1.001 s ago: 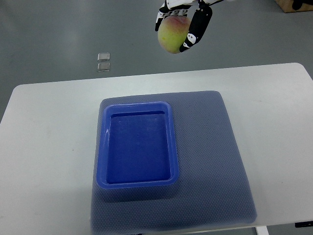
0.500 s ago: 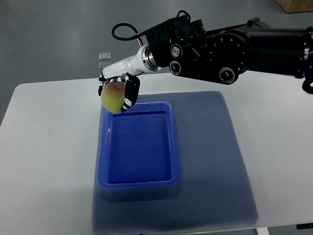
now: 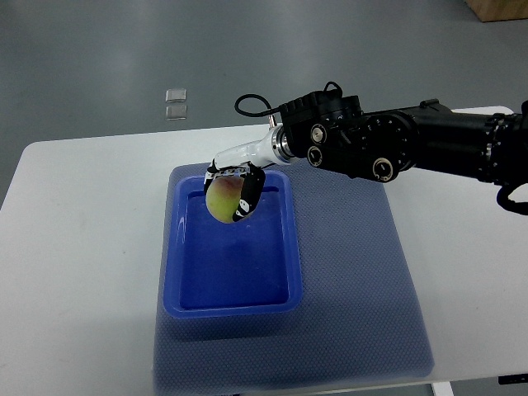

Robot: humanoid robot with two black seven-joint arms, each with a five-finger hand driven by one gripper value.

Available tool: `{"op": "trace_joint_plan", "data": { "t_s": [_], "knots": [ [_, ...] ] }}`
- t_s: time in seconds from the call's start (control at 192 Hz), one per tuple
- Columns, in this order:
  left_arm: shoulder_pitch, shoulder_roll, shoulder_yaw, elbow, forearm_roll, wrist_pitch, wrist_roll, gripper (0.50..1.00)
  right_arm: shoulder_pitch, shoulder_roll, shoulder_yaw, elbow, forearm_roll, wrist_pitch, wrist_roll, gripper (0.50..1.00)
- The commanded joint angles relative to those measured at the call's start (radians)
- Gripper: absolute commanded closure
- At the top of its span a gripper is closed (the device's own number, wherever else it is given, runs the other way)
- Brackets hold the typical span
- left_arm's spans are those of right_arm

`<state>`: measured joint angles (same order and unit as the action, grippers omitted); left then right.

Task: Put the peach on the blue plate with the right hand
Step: 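Carry the peach over the blue tray and lower it inside, then open the right hand to release the peach in the tray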

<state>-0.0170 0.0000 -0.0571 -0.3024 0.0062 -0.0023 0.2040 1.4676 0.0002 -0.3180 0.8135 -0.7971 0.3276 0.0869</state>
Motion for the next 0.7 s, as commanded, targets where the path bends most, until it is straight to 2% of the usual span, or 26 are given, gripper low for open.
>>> {"op": "trace_joint_plan", "data": {
  "t_s": [0.0,0.308,0.37,0.407,0.427,0.433,0.48,0.485,0.495,0.605,0.693],
  "knots": [
    [0.000,0.000,0.000,0.002,0.000,-0.001,0.000,0.500,-0.033,0.000,0.000,0.009,-0.004,0.002,0.001,1.000],
    [0.000,0.000,0.000,0.002,0.000,-0.001,0.000,0.500,-0.076,0.000,-0.001,0.023,-0.017,0.002,-0.001,1.000],
    [0.000,0.000,0.000,0.000,0.000,-0.001,0.000,0.500,-0.076,0.000,-0.001,0.023,-0.017,0.002,0.001,0.971],
    [0.000,0.000,0.000,0.002,0.000,-0.001,0.000,0.500,-0.076,0.000,-0.001,0.023,-0.017,0.002,-0.001,0.944],
    [0.000,0.000,0.000,0.002,0.000,-0.001,0.000,0.500,-0.076,0.000,-0.001,0.023,-0.016,0.002,0.001,0.910],
    [0.000,0.000,0.000,0.002,0.000,-0.001,0.000,0.500,-0.078,0.000,-0.001,0.023,-0.016,0.002,0.001,0.887],
    [0.000,0.000,0.000,0.002,0.000,-0.001,0.000,0.500,-0.078,0.000,-0.001,0.023,-0.016,0.002,0.001,0.887],
    [0.000,0.000,0.000,0.002,0.000,-0.001,0.000,0.500,-0.082,0.000,0.000,0.023,-0.013,0.001,0.001,0.733],
    [0.000,0.000,0.000,0.002,0.000,-0.001,0.000,0.500,-0.082,0.000,-0.001,0.023,-0.013,0.001,0.001,0.712],
    [0.000,0.000,0.000,0.003,0.000,0.001,0.000,0.500,-0.092,0.000,0.000,0.023,-0.010,0.002,0.002,0.603],
    [0.000,0.000,0.000,0.003,0.000,-0.001,0.000,0.500,-0.095,0.000,-0.001,0.023,-0.011,0.002,0.011,0.581]
  ]
}}
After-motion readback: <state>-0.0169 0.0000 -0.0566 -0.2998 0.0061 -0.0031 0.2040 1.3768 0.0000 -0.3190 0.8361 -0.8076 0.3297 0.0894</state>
